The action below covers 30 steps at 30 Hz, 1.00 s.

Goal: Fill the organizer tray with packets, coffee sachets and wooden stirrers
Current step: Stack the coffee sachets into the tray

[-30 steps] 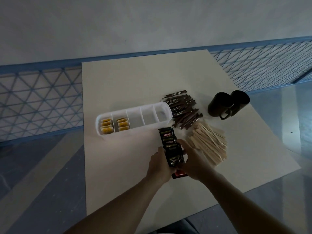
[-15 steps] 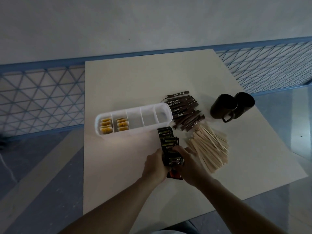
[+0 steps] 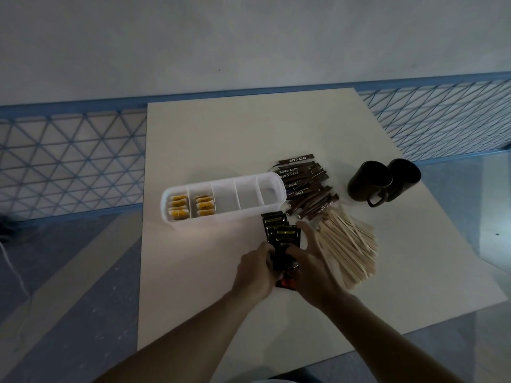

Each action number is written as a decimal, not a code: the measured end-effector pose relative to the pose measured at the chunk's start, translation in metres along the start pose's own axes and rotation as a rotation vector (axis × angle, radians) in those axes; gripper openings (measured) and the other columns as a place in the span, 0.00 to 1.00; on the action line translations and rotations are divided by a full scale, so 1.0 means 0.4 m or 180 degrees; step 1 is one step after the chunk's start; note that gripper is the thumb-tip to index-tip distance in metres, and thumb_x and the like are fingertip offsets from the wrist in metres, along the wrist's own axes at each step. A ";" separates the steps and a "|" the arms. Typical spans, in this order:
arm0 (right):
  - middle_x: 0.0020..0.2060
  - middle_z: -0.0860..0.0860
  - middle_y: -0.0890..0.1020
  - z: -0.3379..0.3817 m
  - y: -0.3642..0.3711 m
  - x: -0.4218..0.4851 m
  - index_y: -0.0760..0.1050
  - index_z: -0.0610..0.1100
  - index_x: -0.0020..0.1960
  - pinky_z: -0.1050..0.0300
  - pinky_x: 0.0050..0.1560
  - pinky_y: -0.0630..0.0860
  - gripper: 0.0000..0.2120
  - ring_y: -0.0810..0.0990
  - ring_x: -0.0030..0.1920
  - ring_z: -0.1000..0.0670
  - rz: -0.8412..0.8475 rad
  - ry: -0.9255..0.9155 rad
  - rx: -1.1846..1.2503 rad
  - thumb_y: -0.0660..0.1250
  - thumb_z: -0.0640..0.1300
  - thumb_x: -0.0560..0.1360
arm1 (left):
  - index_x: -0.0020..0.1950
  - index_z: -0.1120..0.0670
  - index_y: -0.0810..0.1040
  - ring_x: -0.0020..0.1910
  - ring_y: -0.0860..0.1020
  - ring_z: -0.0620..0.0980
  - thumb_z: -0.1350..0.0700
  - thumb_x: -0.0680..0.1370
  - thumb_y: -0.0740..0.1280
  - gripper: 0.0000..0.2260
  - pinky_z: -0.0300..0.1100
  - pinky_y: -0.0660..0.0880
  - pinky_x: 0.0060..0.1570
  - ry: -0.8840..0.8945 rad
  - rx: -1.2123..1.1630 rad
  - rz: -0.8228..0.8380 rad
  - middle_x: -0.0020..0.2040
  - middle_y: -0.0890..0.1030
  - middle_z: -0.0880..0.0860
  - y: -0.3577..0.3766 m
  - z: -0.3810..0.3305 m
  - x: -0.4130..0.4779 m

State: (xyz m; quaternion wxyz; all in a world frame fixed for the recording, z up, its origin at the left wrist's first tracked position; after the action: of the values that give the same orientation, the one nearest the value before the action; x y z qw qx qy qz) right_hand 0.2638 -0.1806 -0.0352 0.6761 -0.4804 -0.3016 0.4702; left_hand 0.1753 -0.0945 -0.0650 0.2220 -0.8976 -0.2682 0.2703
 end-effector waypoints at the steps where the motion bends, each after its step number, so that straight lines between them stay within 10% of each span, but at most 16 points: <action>1: 0.71 0.45 0.66 0.005 -0.006 0.000 0.81 0.50 0.54 0.59 0.45 0.80 0.17 0.74 0.60 0.48 -0.0010 0.0052 0.0052 0.76 0.55 0.68 | 0.60 0.49 0.73 0.50 0.79 0.47 0.56 0.73 0.74 0.18 0.39 0.77 0.50 0.0005 0.0005 -0.0002 0.52 0.80 0.48 0.001 -0.001 0.001; 11: 0.54 0.52 0.78 -0.018 -0.020 0.029 0.64 0.56 0.65 0.52 0.42 0.79 0.26 0.77 0.50 0.49 0.0048 0.0413 0.0275 0.66 0.60 0.70 | 0.61 0.46 0.75 0.50 0.80 0.49 0.52 0.77 0.69 0.13 0.35 0.71 0.44 -0.0048 0.0089 -0.0091 0.53 0.81 0.48 0.005 -0.003 -0.002; 18: 0.51 0.57 0.81 -0.032 -0.037 0.073 0.72 0.57 0.60 0.64 0.45 0.77 0.18 0.80 0.49 0.58 0.0609 0.0403 0.0965 0.73 0.47 0.74 | 0.58 0.50 0.76 0.49 0.80 0.49 0.50 0.80 0.64 0.09 0.35 0.73 0.42 0.0237 0.0141 0.0147 0.51 0.81 0.50 -0.038 -0.022 0.002; 30: 0.49 0.52 0.83 0.029 -0.117 0.173 0.71 0.53 0.70 0.66 0.33 0.77 0.20 0.85 0.36 0.58 0.0164 0.0865 0.2311 0.66 0.40 0.79 | 0.63 0.53 0.74 0.41 0.86 0.49 0.56 0.84 0.56 0.11 0.50 0.83 0.47 -0.0359 -0.1731 -0.0268 0.52 0.84 0.52 -0.175 -0.017 0.000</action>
State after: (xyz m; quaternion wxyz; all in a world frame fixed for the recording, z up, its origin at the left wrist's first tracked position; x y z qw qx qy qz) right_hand 0.2962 -0.1168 0.0096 0.8240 -0.2752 -0.0111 0.4952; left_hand 0.1540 -0.0433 -0.0219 -0.0313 -0.8959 -0.3799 0.2284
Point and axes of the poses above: each hand's wrist, its own x-axis towards the middle knuckle, its own y-axis out of the palm, z = x × y, the point moved 7 cm from there along x, towards the middle knuckle
